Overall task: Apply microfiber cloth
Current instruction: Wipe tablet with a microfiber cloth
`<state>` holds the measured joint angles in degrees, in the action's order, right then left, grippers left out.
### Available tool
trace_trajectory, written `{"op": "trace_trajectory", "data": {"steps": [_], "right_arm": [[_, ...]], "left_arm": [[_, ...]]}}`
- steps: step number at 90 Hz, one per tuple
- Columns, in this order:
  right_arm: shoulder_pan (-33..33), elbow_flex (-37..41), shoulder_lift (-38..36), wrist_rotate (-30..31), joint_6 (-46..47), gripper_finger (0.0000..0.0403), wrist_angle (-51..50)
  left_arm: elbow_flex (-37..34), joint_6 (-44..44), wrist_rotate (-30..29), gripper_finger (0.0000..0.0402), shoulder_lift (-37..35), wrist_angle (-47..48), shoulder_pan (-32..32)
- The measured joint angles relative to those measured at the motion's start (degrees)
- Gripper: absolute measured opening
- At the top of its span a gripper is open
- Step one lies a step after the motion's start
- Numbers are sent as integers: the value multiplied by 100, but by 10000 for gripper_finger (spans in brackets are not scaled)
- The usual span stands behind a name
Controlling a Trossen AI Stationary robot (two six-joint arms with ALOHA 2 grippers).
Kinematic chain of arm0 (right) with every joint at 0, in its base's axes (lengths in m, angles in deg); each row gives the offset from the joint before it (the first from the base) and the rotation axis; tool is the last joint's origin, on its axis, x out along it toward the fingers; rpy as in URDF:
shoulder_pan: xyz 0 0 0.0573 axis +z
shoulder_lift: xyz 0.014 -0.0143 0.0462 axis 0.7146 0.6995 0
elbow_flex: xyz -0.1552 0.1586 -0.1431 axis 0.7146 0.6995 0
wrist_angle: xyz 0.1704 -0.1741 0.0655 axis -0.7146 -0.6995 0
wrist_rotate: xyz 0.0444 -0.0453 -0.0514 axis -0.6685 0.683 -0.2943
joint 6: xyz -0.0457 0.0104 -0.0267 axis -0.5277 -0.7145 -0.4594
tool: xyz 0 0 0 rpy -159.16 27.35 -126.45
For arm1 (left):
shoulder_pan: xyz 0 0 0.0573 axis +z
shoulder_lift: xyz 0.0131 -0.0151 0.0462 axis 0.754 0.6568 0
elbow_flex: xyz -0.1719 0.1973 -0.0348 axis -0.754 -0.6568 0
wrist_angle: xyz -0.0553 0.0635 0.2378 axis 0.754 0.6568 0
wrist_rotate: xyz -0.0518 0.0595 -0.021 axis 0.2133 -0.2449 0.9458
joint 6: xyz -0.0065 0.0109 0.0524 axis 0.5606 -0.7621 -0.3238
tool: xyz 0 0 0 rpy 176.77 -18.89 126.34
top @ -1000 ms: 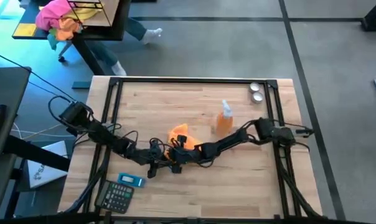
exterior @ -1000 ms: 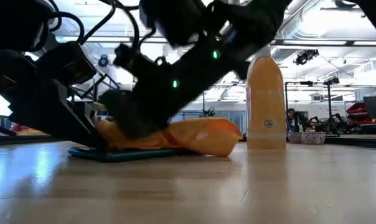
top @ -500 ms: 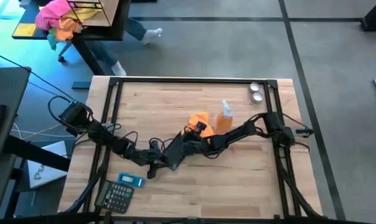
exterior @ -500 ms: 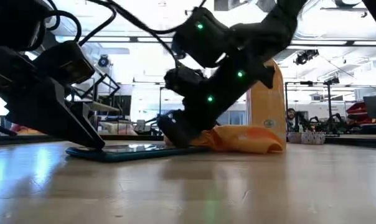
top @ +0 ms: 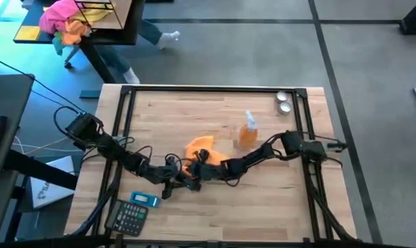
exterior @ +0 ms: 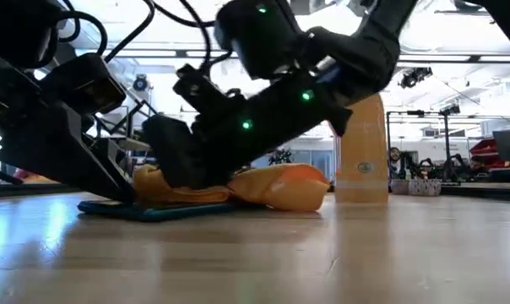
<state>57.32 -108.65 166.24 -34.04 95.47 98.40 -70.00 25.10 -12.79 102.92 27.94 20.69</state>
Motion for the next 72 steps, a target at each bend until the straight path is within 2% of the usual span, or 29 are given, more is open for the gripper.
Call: {"op": "trace_trajectory", "data": {"steps": [10, 25, 32, 49, 58, 72], "right_arm": [[-330, -16, -20, 607, -312, 0, -512], [-607, -22, -112, 1028, -302, 0, -1368], [-628, -18, -212, 1321, -289, 0, -1784], [-416, 10, -523, 1541, -499, 0, -2463], [-174, 11, -567, 1295, -465, 0, -2432], [299, 26, -471, 137, -147, 0, -1513]], "left_arm": [[0, 99, -79, 167, 0, 8, 10], [2, 172, -145, 167, 1, 31, -10], [2, 249, -143, 168, 0, 44, -10], [2, 266, -104, 168, 0, 44, -10], [2, 289, -94, 168, 0, 32, -18], [2, 304, -14, 168, 0, 11, -11]]}}
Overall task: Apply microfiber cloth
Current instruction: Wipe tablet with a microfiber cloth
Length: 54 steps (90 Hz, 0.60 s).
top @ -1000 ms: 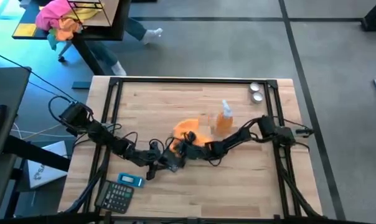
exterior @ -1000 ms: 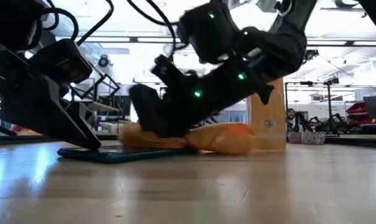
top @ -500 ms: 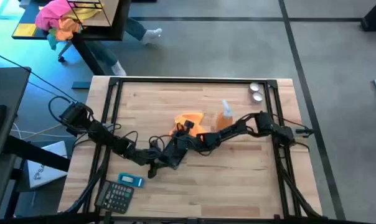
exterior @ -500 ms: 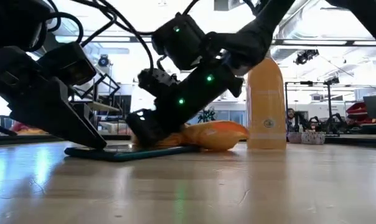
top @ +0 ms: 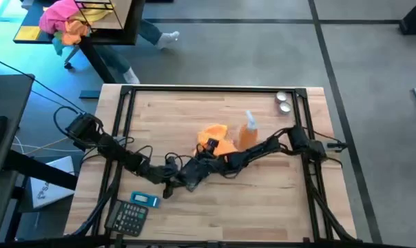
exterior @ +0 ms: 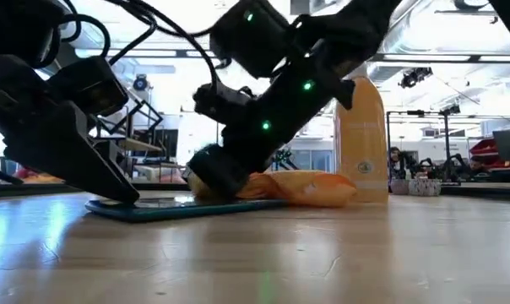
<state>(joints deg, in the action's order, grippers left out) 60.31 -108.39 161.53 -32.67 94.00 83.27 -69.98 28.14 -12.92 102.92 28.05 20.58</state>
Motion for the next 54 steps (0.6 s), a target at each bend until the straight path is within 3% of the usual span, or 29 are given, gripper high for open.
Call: {"op": "trace_trajectory", "data": {"steps": [13, 23, 30, 42, 54], "right_arm": [[461, 2, -21, -251, -144, 0, 203], [635, -11, -133, -230, -16, 0, -375], [675, -37, -264, 268, 399, 0, -1397], [545, -20, -384, 1765, 1377, 0, -3915], [466, -10, -465, 1955, 2316, 0, -5570]], "left_arm": [[0, 114, -2, 168, 0, -2, 18], [0, 112, -7, 168, 0, 9, 18], [0, 107, 29, 168, 0, 9, 22], [0, 13, 76, 168, -2, 9, 2], [0, -32, 96, 168, -2, 7, -20]]}}
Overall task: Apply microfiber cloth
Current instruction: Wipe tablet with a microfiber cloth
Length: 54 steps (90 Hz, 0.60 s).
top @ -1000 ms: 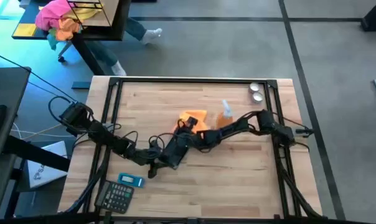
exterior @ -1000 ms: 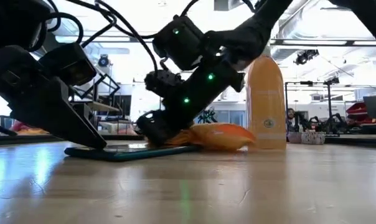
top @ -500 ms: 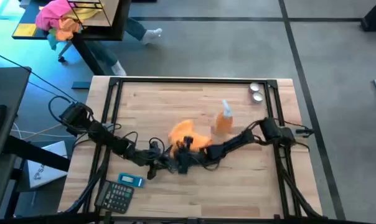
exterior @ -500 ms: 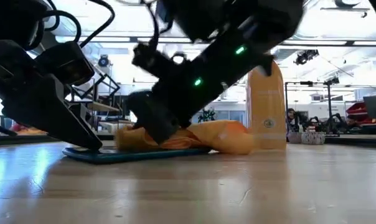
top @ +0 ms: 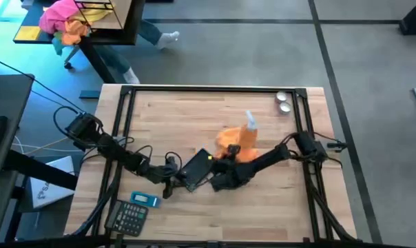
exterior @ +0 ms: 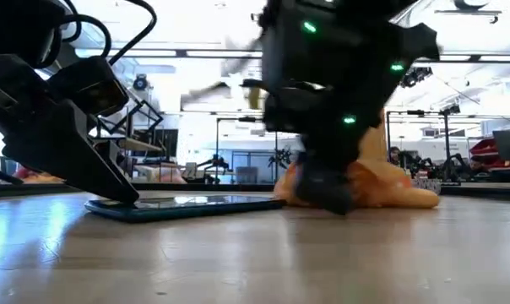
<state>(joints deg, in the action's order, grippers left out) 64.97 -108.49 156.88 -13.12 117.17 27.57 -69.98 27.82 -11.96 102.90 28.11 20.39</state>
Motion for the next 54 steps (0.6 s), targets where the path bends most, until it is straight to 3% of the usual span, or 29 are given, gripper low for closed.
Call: {"op": "trace_trajectory", "data": {"steps": [14, 25, 40, 54], "right_arm": [[31, 35, -145, 53, 241, 0, -231], [96, 32, -266, -129, -284, 0, 990], [142, 19, -272, -1821, -1986, 0, 3215], [99, 15, -272, -2887, -2405, 0, 4923]], "left_arm": [[0, 15, 11, 168, 0, 0, 0], [0, 17, -2, 168, 0, 0, -2], [0, 20, -11, 168, 0, -13, -2], [0, 22, -17, 168, 0, -15, 27]]}}
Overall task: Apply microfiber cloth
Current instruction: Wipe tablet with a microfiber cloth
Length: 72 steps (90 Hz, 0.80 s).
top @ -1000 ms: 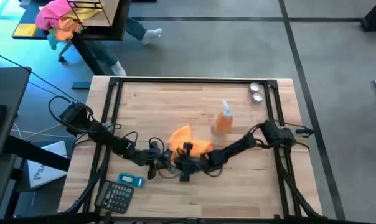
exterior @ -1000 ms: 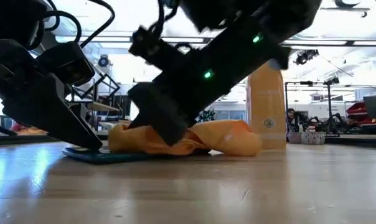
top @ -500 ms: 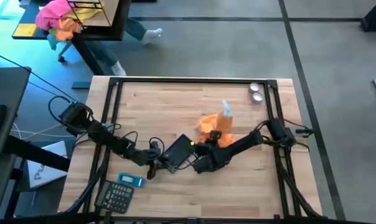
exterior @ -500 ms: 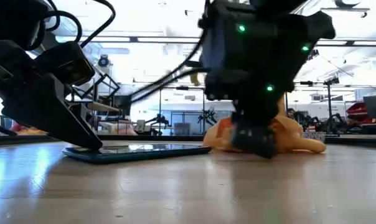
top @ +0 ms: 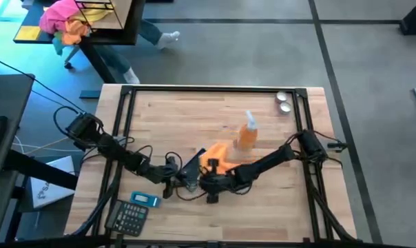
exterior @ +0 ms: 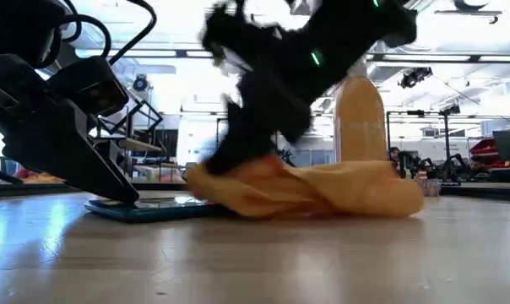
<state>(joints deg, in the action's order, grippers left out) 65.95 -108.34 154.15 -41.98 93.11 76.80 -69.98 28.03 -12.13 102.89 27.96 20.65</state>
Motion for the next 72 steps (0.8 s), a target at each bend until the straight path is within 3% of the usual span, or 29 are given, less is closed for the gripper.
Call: {"op": "trace_trajectory", "data": {"steps": [18, 32, 49, 72], "right_arm": [[-147, -13, 373, -1015, -164, 0, 1387], [-220, -9, 868, -1100, 79, 0, 1886], [-288, -15, 955, -740, 132, 0, 1931], [-399, -17, 918, -728, 74, 0, 1718]], "left_arm": [[-7, -41, 155, 168, -38, -4, 127], [-19, -53, 601, 168, -375, 169, 184], [-37, -127, 711, 168, -1810, 1371, 99], [-5, -7, -389, 168, -3748, 3012, -482]]}}
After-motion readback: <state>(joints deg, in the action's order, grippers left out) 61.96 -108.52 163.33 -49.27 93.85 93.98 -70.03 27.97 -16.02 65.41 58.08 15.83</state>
